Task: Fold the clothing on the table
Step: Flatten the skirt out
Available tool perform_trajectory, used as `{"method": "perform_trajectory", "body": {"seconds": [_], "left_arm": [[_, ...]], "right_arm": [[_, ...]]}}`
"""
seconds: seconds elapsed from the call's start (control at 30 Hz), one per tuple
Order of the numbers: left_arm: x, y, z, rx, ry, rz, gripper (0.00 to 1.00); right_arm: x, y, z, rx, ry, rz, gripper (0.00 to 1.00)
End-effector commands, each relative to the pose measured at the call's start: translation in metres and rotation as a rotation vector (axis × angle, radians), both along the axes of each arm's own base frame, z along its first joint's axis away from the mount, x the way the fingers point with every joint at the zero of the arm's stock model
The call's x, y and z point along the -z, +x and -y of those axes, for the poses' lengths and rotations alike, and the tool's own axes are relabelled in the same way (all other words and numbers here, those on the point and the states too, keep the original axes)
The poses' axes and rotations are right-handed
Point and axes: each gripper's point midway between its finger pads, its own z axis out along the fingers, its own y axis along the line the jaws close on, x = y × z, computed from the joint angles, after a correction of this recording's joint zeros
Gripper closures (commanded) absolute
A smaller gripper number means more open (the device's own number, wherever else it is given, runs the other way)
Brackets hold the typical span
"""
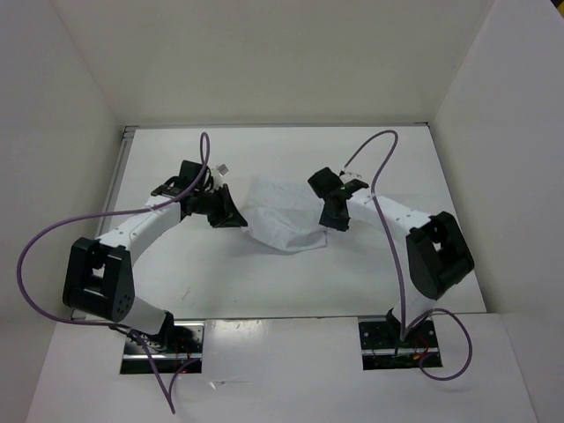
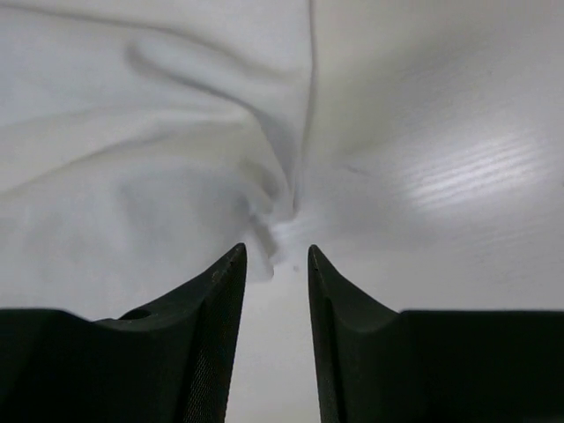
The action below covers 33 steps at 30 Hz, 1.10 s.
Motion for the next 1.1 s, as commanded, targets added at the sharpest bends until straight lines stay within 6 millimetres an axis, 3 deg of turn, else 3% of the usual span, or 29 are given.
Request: {"method": "perform_trajectory", "body": {"seconds": [0.0,0.13,0.27,0.4,0.77,0.97,1.07], "left_arm": [[-0.006,0.004,0.005,0.033,-0.023,0.018,1.0],[0.001,0.005,0.006,0.044,-0.024,0.008,1.0],[0.0,0.006,0.008,0.049,-0.031,0.006,1.0],[0.0,0.009,0.008,0.055,-0.028,0.012,1.0],[0.002,0.005,0.006,0.068,-0.018,0.006,1.0],[0.005,0.003,0.006,0.068,-0.016,-0.003,1.0],[0.005,0.003,0.006,0.068,-0.016,-0.003,1.0]], "right_arm": [[-0.03,-0.018,-0.003,0.021,0.052,0.077,0.6],[-0.019,-0.049,-0.014,0.002,0.168,0.019,0.6],[-0.005,-0.058,-0.028,-0.009,0.237,-0.011,0.6],[0.016,-0.053,-0.028,-0.01,0.2,-0.043,0.6],[0.031,-0.028,-0.032,-0.025,0.125,-0.026,0.61],[0.027,-0.021,-0.032,-0.021,0.122,0.0,0.61],[0.015,-0.016,-0.034,-0.019,0.136,0.035,0.61]]}}
